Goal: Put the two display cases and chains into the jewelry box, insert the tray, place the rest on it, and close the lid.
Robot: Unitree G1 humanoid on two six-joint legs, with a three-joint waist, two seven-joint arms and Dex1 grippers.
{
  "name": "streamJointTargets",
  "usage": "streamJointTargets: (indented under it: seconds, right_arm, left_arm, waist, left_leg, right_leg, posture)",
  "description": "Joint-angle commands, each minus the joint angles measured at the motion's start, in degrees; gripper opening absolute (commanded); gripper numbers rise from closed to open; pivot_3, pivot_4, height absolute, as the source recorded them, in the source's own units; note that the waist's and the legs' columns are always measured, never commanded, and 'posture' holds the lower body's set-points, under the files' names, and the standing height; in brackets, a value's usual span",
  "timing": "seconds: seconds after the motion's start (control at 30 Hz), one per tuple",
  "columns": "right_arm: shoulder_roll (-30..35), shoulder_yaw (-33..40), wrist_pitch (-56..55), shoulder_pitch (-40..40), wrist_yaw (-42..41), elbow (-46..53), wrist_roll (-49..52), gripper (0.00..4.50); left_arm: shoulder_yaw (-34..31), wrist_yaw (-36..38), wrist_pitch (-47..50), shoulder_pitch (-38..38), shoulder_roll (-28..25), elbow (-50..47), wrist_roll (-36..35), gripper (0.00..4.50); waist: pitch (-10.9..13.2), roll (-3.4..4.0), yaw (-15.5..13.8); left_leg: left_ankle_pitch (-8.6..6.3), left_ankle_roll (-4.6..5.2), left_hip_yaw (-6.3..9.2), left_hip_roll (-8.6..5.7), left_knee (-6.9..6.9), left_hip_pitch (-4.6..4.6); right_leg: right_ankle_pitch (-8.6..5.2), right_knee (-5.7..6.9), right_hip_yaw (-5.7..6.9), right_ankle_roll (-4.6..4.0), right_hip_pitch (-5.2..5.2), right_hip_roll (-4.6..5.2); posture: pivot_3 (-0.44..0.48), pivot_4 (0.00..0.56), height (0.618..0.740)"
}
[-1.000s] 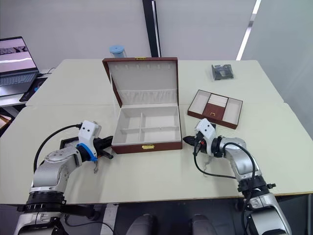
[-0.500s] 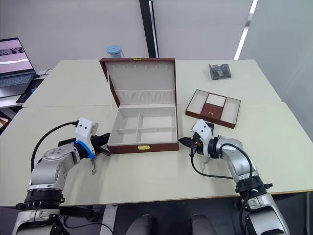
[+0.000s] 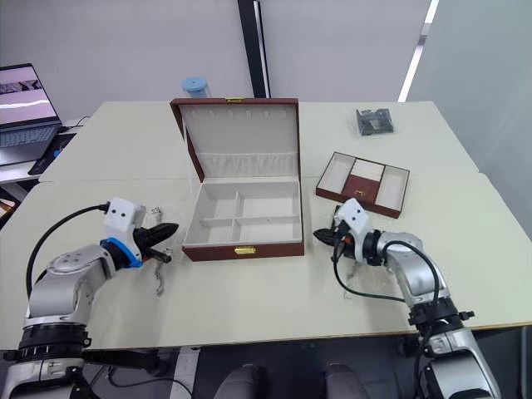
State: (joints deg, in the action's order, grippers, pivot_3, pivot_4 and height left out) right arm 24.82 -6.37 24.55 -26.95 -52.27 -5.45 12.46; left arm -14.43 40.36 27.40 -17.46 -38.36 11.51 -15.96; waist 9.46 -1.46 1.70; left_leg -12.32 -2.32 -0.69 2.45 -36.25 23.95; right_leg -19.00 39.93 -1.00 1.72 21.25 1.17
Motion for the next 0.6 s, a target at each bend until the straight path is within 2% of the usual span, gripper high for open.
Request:
streamJointTargets:
  seconds: [0.03, 0.13, 0.2, 0.3, 0.43, 0.5, 0.6]
  right_arm:
    - [3.1, 4.4, 1.7, 1.9, -1.3, 6.1, 4.0, 0.01]
    - [7.9, 8.2, 3.4, 5.6, -3.9, 9.9, 7.7, 0.01]
    - [11.1, 10.9, 4.8, 7.8, -4.5, 11.0, 9.3, 0.00]
    - [16.6, 15.6, 5.5, 11.3, -5.9, 10.1, 10.7, 0.57]
    - [23.4, 20.0, 3.8, 15.8, -8.9, 7.6, 10.8, 1.76]
    - [25.8, 21.8, 2.8, 17.5, -11.2, 6.4, 11.4, 2.11]
    - [29.6, 22.8, -0.9, 19.7, -14.9, 2.5, 9.9, 2.91]
  left_arm:
    - [-3.9, 1.4, 0.1, 1.6, -3.1, -1.9, -2.0, 0.00]
    - [-7.6, 4.3, 1.9, 5.1, -6.3, -4.1, -4.9, 0.00]
    - [-10.2, 5.9, 2.5, 7.4, -8.7, -4.6, -6.1, 0.38]
    - [-14.1, 9.8, 2.9, 12.1, -13.2, -4.9, -7.3, 1.21]
    - [-18.3, 13.6, 1.2, 16.6, -17.9, -2.3, -7.5, 2.50]
    - [-19.5, 15.0, 0.4, 18.0, -19.8, -0.8, -7.0, 2.85]
    - [-20.5, 16.3, -0.7, 19.5, -21.9, 0.9, -5.7, 3.60]
  waist:
    - [0.0, 0.00, 0.0]
    - [0.0, 0.01, 0.0]
    - [0.0, 0.00, 0.0]
    - [0.0, 0.00, 0.0]
    - [0.0, 0.01, 0.0]
    - [0.0, 0.01, 0.0]
    - [0.0, 0.00, 0.0]
  left_leg:
    - [0.00, 0.00, 0.02, 0.01, 0.00, 0.01]
    - [0.00, 0.00, 0.01, 0.03, 0.03, 0.02]
    - [-0.01, 0.00, 0.01, 0.04, 0.04, 0.01]
    - [0.00, 0.00, 0.03, 0.07, 0.04, -0.03]
    - [-0.01, 0.01, 0.01, 0.04, 0.08, -0.03]
    - [-0.01, 0.01, 0.02, 0.05, 0.08, -0.05]
    - [-0.01, 0.01, -0.01, 0.10, 0.11, -0.10]
  right_leg:
    - [0.00, -0.01, -0.01, 0.00, 0.00, 0.00]
    - [0.00, -0.03, -0.03, 0.00, 0.01, 0.01]
    - [-0.01, -0.05, -0.04, -0.01, 0.00, 0.02]
    - [-0.01, -0.02, -0.07, -0.02, -0.03, 0.02]
    - [-0.08, -0.06, -0.07, -0.14, -0.02, 0.04]
    - [-0.09, -0.03, -0.06, -0.16, -0.03, 0.04]
    - [-0.12, -0.02, -0.06, -0.24, -0.04, -0.01]
  posture:
    - [0.000, 0.150, 0.740]
    - [0.000, 0.150, 0.740]
    - [0.000, 0.150, 0.740]
    - [0.000, 0.150, 0.740]
    - [0.000, 0.150, 0.740]
    - [0.000, 0.150, 0.740]
    - [0.000, 0.150, 0.740]
